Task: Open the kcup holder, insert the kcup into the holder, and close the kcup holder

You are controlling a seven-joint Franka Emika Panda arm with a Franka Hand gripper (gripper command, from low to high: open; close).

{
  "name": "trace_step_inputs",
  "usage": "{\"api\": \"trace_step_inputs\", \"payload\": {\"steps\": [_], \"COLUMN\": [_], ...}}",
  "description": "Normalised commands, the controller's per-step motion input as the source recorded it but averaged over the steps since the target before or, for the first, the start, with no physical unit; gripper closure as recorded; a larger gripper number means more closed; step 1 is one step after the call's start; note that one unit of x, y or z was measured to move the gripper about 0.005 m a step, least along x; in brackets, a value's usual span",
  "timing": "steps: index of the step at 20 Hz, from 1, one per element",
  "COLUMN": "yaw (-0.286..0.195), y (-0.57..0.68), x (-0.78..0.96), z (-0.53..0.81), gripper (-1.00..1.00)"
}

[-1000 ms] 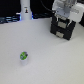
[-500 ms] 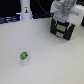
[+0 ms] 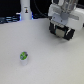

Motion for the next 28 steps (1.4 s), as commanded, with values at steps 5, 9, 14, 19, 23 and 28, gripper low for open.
{"api": "trace_step_inputs", "payload": {"steps": [5, 9, 14, 19, 23, 28], "yaw": [-0.084, -0.083, -0.085, -0.082, -0.110, -0.137], "y": [-0.35, -0.38, -0.42, -0.24, -0.09, -0.33], "x": [0.92, 0.89, 0.84, 0.58, 0.31, 0.28], "z": [0.11, 0.12, 0.14, 0.14, 0.19, 0.32], "gripper": [1.00, 1.00, 1.00, -1.00, -1.00, -1.00]}}
